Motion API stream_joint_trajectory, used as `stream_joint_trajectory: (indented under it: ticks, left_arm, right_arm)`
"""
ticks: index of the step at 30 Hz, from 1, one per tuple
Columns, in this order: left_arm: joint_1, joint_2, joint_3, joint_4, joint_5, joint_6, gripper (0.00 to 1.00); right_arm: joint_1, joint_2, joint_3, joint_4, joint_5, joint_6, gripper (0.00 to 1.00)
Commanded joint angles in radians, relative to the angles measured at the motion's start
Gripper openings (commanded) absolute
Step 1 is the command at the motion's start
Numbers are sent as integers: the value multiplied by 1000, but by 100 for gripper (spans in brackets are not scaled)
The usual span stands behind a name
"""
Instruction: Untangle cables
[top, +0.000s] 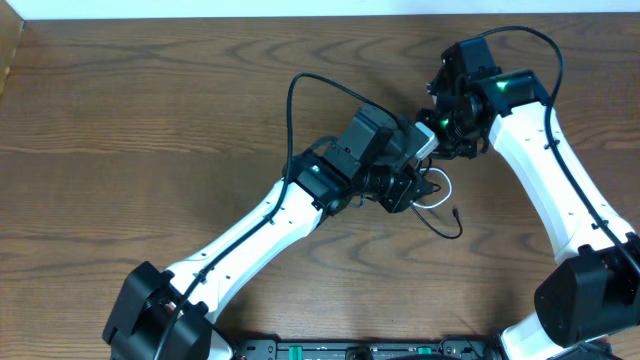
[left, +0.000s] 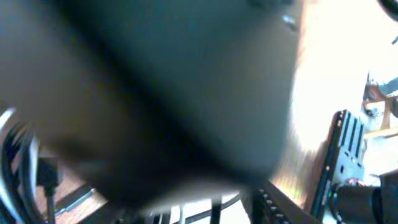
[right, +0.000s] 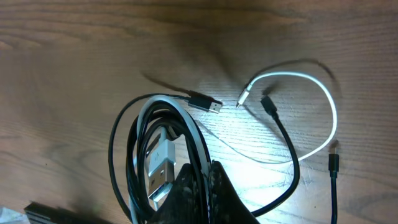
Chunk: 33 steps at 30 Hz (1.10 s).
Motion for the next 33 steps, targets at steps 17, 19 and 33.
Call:
stream_joint_trajectory:
  ticks: [17, 19, 33]
  left_arm:
    - [-4, 1, 16, -6, -95, -32, 7]
    - [-4, 1, 16, -14, -102, -32, 8]
    - [112, -97, 18, -35, -82, -287, 7]
  right_arm:
    - [-11, -15, 22, 11, -51, -21, 2]
    - [-13, -15, 22, 11, -51, -21, 2]
    - [-24, -15, 21, 51, -45, -31, 55]
